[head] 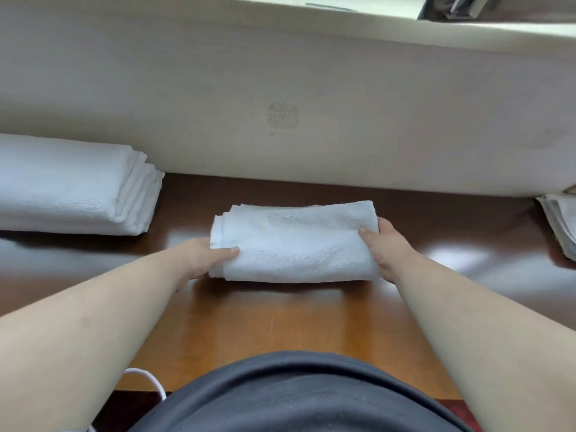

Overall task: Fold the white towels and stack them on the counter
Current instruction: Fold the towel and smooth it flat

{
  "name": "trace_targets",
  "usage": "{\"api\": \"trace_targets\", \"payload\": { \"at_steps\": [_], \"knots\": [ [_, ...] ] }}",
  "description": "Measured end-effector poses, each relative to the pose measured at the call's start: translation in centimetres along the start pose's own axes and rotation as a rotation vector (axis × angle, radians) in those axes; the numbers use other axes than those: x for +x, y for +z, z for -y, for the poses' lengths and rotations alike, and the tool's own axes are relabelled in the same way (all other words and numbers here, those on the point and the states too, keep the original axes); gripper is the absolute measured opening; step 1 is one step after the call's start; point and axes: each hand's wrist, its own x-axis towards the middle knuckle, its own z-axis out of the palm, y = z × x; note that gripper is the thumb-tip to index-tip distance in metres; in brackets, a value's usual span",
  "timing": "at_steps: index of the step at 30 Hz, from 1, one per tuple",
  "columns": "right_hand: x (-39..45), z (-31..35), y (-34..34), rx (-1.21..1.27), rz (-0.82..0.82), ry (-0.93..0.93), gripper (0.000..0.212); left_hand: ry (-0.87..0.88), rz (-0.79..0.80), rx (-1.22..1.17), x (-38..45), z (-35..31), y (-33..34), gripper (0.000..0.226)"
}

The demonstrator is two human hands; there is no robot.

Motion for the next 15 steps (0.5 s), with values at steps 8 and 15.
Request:
{"api": "trace_targets", "payload": {
  "at_steps": [8, 15],
  "knots": [
    [0.1, 0.7, 0.4, -0.271, -0.074, -0.007, 0.044, 0.168, -0.303, 0.178, 1.2, -1.7, 2.5, 0.042],
    [-1.5, 0.4, -0.7, -0.057, -0.072, 0.023, 0.058, -0.048, -0.377, 0.233, 2.6, -2.2, 2.9, 0.063]
  ]
}}
